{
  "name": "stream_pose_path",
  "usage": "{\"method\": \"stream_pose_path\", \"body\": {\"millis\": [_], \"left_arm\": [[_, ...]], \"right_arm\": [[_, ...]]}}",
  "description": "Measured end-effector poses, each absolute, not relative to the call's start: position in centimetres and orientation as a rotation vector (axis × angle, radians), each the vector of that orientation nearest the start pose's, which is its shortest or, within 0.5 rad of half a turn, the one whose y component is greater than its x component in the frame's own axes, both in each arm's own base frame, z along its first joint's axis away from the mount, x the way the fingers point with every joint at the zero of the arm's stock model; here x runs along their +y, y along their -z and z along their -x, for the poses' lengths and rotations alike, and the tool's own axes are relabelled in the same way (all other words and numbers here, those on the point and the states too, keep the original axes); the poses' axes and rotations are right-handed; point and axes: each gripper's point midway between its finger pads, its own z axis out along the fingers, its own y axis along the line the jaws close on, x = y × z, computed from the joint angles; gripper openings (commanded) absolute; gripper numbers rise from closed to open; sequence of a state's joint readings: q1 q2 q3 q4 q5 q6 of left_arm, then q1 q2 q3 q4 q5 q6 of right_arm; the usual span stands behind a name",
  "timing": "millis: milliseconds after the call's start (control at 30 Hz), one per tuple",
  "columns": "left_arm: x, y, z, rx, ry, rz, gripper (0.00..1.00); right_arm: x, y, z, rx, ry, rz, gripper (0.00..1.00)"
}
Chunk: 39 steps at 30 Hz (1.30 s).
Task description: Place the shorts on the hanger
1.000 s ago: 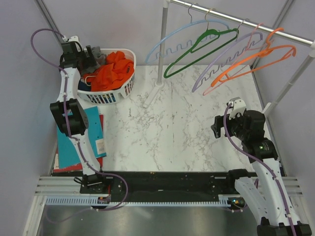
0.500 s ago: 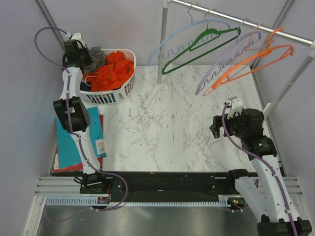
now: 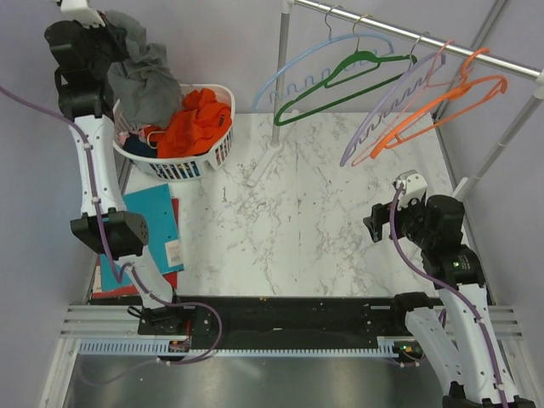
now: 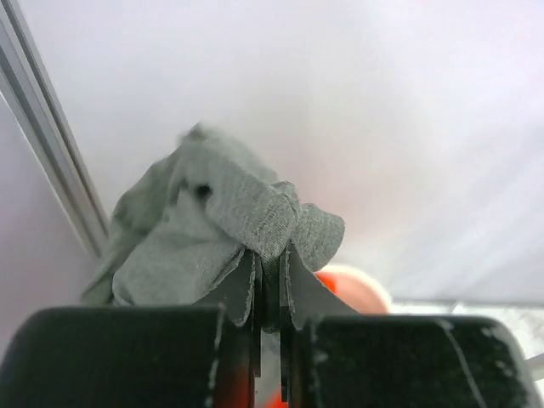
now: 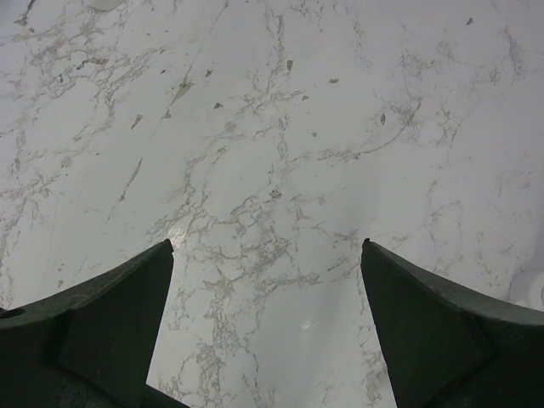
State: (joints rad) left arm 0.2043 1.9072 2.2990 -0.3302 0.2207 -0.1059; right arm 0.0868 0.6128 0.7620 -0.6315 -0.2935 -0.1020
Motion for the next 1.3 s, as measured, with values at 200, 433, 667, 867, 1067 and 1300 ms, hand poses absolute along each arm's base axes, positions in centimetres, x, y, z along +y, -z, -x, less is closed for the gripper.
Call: {"method": "stream_pose_path", "body": {"millis": [200,433,667,867,1067,1300], "left_arm": [[4.0,-60.3,-47.9,1.251,0.160,-0.013,0.02],[-0.1,-65.6,-40.6,1.143,0.324,-0.057,0.02],[-5.3,-63.2,-32.6,1.213,0.585,-0.092,0.02],[-8.5,-60.7,-27.9,1.261,0.724,-0.146,0.02],[-10.7,-58.1,-26.1,1.300,0.838,-0.210,0.02],[-14.0,-46.5,-28.0,1.516,1.013,-0.163,0.02]], "right_arm": [[7.0,-22.5,-22.6,1.976,-0.306,0.387,0.98],[7.7,-24.1,-22.2,1.924,-0.343,0.425,0.98],[9.0,-25.9,-21.8,1.877,-0.419,0.458,0.98],[10.5,-27.0,-21.1,1.848,-0.532,0.474,0.98],[11.6,-27.3,-21.3,1.846,-0.621,0.464,0.98],[12.2,-26.6,-21.7,1.898,-0.700,0.404,0.98]]}}
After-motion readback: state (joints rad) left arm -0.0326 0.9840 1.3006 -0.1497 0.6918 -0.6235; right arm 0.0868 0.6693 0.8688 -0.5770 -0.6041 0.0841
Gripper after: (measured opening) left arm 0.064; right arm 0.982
